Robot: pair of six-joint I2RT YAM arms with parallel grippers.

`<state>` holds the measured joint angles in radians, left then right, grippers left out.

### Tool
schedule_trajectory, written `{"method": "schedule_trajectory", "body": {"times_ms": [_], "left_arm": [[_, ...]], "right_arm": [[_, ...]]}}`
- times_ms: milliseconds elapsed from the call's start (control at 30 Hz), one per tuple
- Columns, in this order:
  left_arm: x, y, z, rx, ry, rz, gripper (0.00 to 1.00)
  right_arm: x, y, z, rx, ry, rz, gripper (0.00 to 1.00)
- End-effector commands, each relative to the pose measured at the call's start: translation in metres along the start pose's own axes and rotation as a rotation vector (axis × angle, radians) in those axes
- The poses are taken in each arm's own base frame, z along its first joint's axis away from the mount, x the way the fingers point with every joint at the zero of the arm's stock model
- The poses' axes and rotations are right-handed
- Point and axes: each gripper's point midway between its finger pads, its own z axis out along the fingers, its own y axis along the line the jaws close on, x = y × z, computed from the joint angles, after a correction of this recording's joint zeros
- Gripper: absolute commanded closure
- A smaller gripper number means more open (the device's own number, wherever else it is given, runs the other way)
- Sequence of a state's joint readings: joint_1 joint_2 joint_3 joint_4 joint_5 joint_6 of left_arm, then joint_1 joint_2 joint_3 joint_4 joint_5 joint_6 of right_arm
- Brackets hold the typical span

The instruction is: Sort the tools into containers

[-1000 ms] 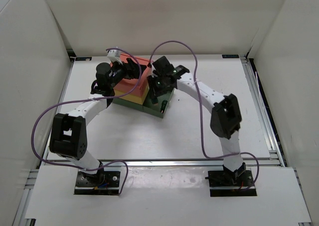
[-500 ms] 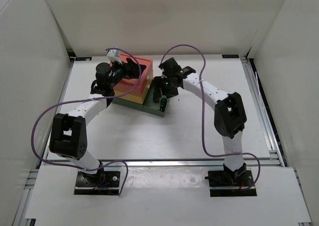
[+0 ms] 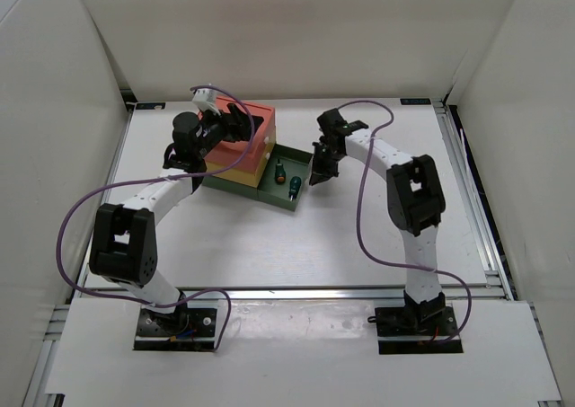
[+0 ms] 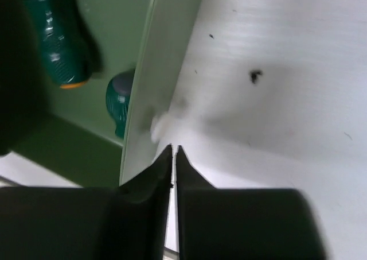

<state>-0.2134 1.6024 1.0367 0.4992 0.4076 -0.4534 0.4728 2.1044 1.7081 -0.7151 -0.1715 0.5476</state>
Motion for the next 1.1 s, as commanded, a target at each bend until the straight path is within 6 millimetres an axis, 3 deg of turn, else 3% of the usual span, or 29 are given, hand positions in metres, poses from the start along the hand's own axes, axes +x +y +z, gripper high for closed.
{"method": "schedule_trajectory", "body": {"times_ms": [0,100,200,400,533,633,733,833,867,933,967,1067], "left_arm": [[0.141,0.05,-0.034,-0.212,0.41,-0.27,0.01],[0.145,0.051,-0.036,-0.214,0.42,-0.275,0.01],[0.15,0.048,-0.035,-0.207,0.428,-0.284,0.01],[0.158,0.03,-0.029,-0.166,0.454,-0.271,0.01],[0.161,0.025,-0.028,-0.151,0.466,-0.268,0.01],[0.159,0.025,-0.028,-0.154,0.465,-0.256,0.01],[0.159,0.025,-0.029,-0.154,0.469,-0.247,0.01],[0.157,0.025,-0.03,-0.154,0.469,-0.228,0.01],[0.153,0.027,-0.03,-0.16,0.464,-0.209,0.01],[0.141,0.026,-0.029,-0.155,0.448,-0.186,0.01],[0.14,0.03,-0.03,-0.171,0.455,-0.166,0.01],[0.114,0.028,-0.025,-0.184,0.423,-0.109,0.01]], "right_arm": [[0.0,0.02,0.013,-0.092,0.076,0.034,0.89],[0.006,0.035,0.03,-0.181,0.128,0.054,0.79],[0.004,0.069,0.032,-0.359,0.137,0.044,0.73],[-0.018,0.122,0.034,-0.608,0.105,0.023,0.65],[-0.027,0.141,0.042,-0.684,0.117,0.025,0.61],[-0.029,0.152,0.037,-0.739,0.14,0.022,0.6],[-0.027,0.142,0.036,-0.765,0.145,0.055,0.58],[-0.034,0.116,0.022,-0.735,0.059,0.085,0.57],[-0.044,0.109,0.005,-0.693,-0.001,0.093,0.54],[-0.051,0.079,0.003,-0.555,-0.078,0.074,0.44],[-0.052,0.064,-0.011,-0.486,-0.085,0.093,0.33],[-0.058,0.033,-0.028,-0.332,-0.151,0.067,0.24]]}}
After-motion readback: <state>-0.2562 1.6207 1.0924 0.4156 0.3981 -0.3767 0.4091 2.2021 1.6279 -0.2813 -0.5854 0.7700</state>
